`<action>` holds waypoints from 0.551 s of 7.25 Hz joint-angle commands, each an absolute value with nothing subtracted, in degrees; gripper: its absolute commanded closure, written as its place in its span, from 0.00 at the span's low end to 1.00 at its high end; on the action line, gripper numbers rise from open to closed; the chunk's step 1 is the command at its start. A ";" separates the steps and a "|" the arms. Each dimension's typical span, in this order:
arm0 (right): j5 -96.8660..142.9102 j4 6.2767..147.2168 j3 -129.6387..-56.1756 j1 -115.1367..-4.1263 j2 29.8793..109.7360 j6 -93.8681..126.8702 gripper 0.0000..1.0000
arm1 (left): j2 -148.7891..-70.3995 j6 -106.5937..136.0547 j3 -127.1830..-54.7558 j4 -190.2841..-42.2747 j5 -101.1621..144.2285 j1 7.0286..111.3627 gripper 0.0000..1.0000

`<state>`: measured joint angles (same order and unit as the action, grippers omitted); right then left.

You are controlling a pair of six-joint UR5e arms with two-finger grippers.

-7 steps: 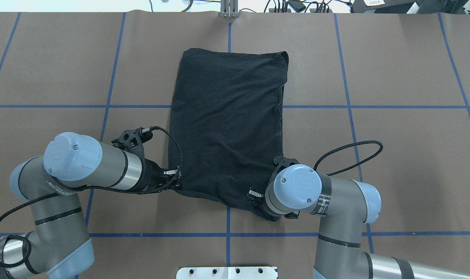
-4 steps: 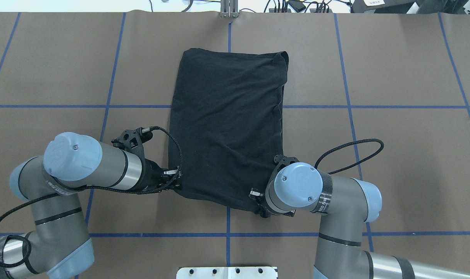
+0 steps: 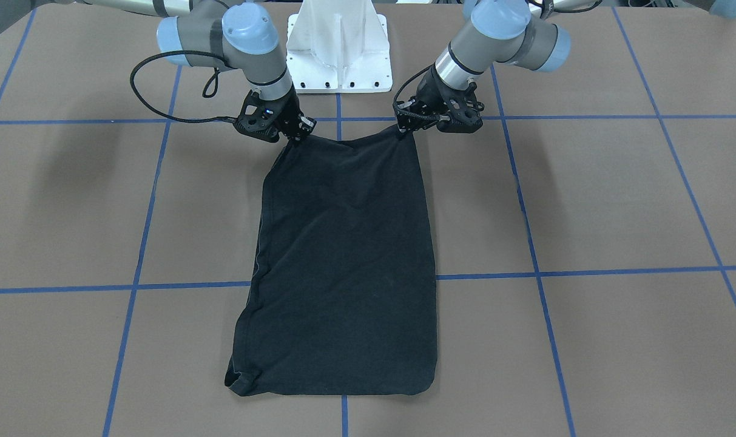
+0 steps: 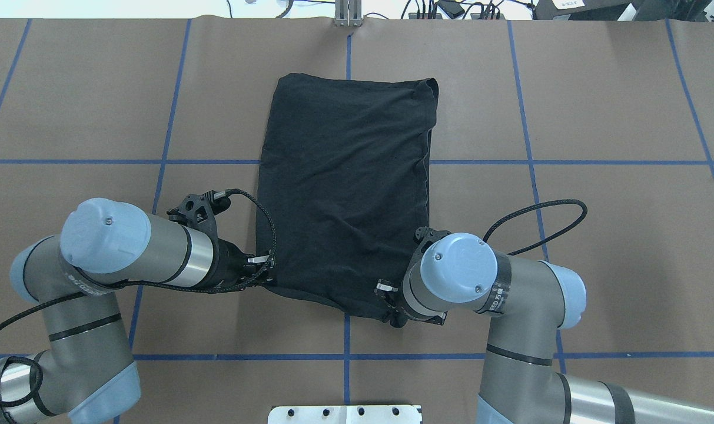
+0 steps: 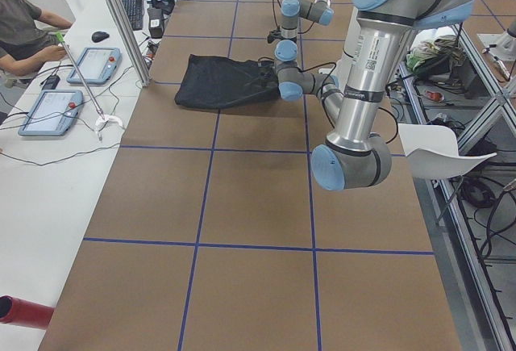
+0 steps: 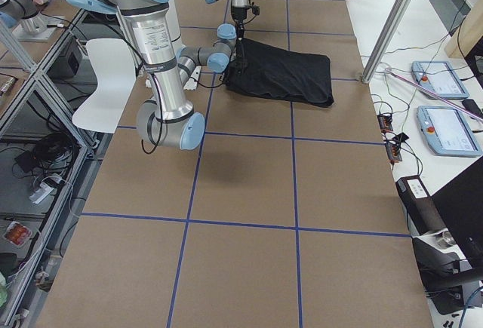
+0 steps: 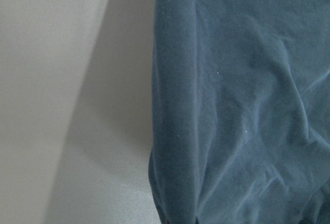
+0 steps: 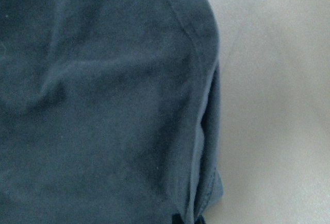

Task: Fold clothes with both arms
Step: 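Lift the near corners with both grippers toward the robot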

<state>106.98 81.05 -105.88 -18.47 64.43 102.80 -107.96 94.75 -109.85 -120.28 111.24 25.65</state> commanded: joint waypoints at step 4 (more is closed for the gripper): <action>121.54 80.95 -121.35 -19.69 74.69 102.57 1.00 | -106.96 99.56 -120.14 -106.17 116.80 23.05 1.00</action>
